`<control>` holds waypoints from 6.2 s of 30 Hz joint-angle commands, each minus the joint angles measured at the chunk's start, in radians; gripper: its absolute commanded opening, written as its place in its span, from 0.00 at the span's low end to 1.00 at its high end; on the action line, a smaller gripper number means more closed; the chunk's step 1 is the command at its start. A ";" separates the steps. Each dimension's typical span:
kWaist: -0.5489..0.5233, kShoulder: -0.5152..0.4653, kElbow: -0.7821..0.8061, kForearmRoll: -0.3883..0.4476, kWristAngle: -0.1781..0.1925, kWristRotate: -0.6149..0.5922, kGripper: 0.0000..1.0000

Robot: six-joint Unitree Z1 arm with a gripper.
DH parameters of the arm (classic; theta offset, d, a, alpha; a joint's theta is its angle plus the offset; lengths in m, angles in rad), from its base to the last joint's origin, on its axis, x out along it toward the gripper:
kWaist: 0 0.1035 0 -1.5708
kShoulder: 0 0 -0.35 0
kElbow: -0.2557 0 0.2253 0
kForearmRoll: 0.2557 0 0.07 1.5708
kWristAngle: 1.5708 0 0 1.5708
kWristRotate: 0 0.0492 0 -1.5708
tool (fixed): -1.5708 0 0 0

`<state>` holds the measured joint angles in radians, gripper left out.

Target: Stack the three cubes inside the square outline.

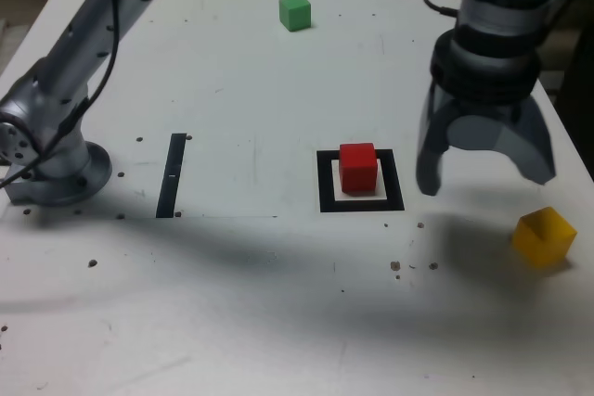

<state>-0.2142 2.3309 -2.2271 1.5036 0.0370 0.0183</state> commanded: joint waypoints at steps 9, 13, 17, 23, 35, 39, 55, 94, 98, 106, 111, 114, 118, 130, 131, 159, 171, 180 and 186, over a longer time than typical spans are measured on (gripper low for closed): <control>-0.008 0.098 -0.149 0.037 -0.018 0.074 1.00; -0.008 0.129 -0.198 0.045 -0.020 0.111 1.00; -0.008 0.157 -0.247 0.055 -0.018 0.151 1.00; -0.008 0.186 -0.290 0.059 -0.015 0.192 1.00; -0.015 0.191 -0.299 0.041 -0.010 0.375 1.00; -0.018 0.190 -0.298 0.027 -0.015 0.526 1.00; -0.024 0.186 -0.297 0.002 0.031 0.752 0.99; -0.066 0.249 -0.313 -0.024 0.109 0.700 0.49; -0.066 0.248 -0.313 -0.023 0.111 0.702 0.43; -0.067 0.247 -0.312 -0.016 0.114 0.703 0.42; -0.068 0.245 -0.312 -0.014 0.114 0.704 0.42; -0.068 0.239 -0.310 -0.012 0.113 0.701 0.42; -0.068 0.215 -0.303 -0.003 0.114 0.687 0.42; -0.064 0.104 -0.238 0.064 0.109 0.586 0.42; -0.062 0.091 -0.223 0.064 0.106 0.572 0.42; 0.061 -0.258 0.341 -0.107 0.055 0.089 0.41; 0.132 -0.324 0.526 -0.215 0.014 0.011 0.41; 0.153 -0.350 0.608 -0.258 -0.008 -0.008 0.41; 0.154 -0.354 0.637 -0.279 -0.019 -0.015 0.41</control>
<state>-0.0614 1.9855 -1.5957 1.2279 0.0208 0.0061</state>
